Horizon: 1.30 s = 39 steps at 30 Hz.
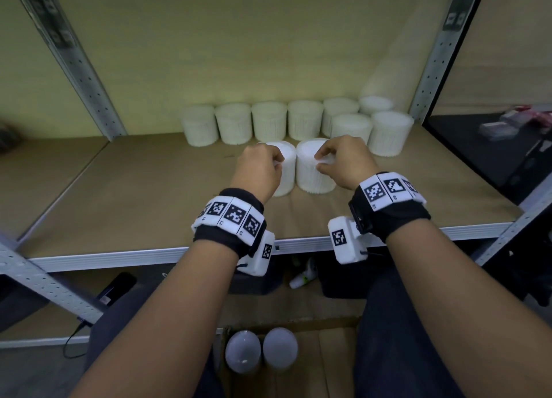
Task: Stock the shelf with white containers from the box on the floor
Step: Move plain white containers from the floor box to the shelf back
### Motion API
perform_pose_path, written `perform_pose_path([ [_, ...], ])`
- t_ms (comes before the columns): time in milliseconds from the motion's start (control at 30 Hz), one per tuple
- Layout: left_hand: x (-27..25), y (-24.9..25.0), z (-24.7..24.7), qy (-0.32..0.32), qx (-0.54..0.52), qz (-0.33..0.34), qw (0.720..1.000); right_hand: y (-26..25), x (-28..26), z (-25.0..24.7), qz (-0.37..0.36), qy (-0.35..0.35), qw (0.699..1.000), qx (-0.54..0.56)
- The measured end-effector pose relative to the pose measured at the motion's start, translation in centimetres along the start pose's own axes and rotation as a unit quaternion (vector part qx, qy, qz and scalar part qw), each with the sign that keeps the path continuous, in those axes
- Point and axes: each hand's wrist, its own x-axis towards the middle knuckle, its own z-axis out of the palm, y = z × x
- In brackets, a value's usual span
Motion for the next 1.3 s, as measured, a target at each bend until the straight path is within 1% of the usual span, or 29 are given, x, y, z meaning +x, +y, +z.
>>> perform_pose_path([
  [233,3.6,-1.0,0.8,-0.006,-0.012,-0.002,1.000,-0.2,3.3,0.0,-0.003,-0.007,0.999,-0.031],
  [500,8.0,-1.7,1.7,-0.034,-0.019,-0.009,0.999,0.1,7.5,0.7,0.003,-0.008,0.999,-0.050],
  [600,9.1,-2.0,2.1,-0.036,-0.020,-0.007,0.999,0.5,8.6,0.9,0.003,-0.004,0.998,-0.055],
  [800,9.9,-2.7,2.8,-0.032,-0.023,-0.007,0.999,0.8,9.5,1.9,-0.022,0.009,0.997,-0.077],
  [900,9.5,-2.7,2.4,-0.073,0.003,0.001,0.997,0.8,9.4,1.9,-0.018,-0.004,0.997,-0.071],
  [967,9.0,-2.5,1.9,-0.120,0.032,0.010,0.992,0.5,8.9,1.6,-0.015,-0.038,0.996,-0.084],
  [1033,8.2,-2.3,1.1,-0.148,0.053,0.015,0.987,0.0,8.0,1.1,-0.014,-0.075,0.992,-0.098],
  [1067,7.5,-2.2,0.7,-0.148,0.053,0.017,0.987,-0.3,7.4,0.8,-0.014,-0.080,0.992,-0.092],
  [1167,4.5,-1.8,-0.8,-0.133,0.033,0.013,0.990,-1.3,4.4,-0.2,-0.033,-0.059,0.995,-0.069],
  [1300,-1.5,-2.0,-2.6,-0.104,0.005,0.002,0.995,-2.7,-1.4,-0.4,-0.051,-0.060,0.996,-0.043],
])
